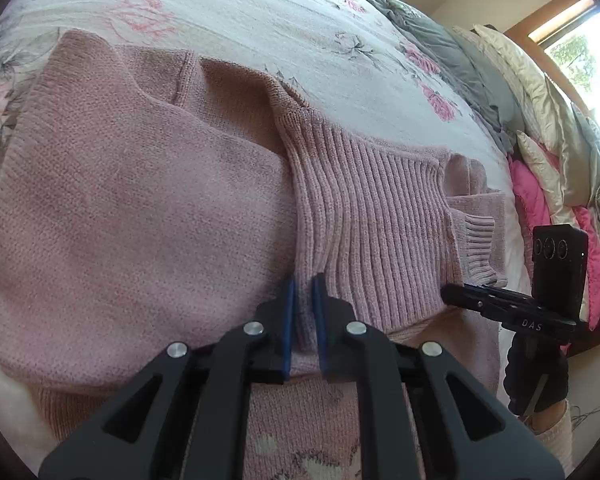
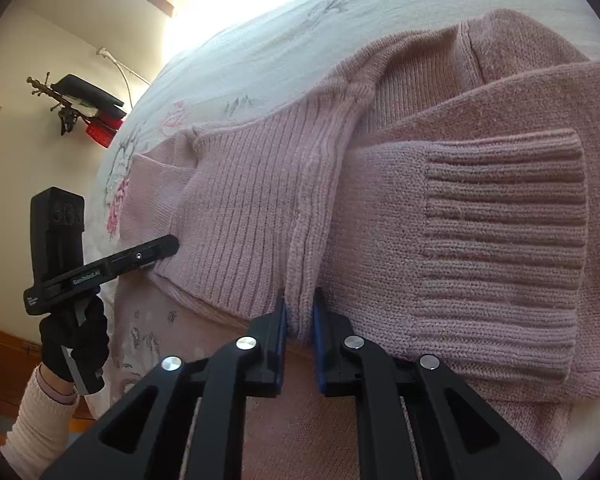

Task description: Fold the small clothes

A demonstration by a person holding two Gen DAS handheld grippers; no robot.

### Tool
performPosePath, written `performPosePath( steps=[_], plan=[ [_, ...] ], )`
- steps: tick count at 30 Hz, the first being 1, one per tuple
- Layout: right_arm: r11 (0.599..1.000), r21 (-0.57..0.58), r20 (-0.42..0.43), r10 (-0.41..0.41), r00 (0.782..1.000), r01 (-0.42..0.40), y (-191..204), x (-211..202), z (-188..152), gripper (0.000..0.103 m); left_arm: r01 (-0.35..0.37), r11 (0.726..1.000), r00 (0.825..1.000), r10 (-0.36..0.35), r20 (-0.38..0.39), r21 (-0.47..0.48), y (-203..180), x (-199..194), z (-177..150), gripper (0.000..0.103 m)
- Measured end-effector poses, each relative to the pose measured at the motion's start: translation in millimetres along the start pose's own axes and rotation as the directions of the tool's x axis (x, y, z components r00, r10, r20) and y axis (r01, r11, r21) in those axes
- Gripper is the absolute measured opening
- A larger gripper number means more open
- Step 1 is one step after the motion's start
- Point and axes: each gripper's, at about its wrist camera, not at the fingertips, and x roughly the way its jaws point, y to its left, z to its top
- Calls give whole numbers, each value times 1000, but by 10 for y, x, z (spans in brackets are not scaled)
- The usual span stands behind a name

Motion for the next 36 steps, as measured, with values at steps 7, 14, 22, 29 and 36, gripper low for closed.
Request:
performPosePath(
  steps=[7,14,22,29,36],
  plan=[
    [989,-91,148,-100,984,114,381,-739,-707,36,-138,986,985,126,119,98,-113,-842,-803,37],
    [982,-74,208,-154,966,173,531,-1289,-1807,46,-312,947,939,294,179,81,21,-1543,-1930,46],
    [953,-7,183,-297,937,304,344,-1586,-2774,51,-374,927,917,365,160,31,263,-1921,-2837,54],
    [941,84,114,-336,935,327,34,-1550,-3297,51,-379,925,920,376,115,11,332,-1915,-3241,55],
    [957,121,108,-276,955,263,-135,-1474,-3447,53,-348,937,933,344,105,17,285,-1868,-3393,60]
  ],
)
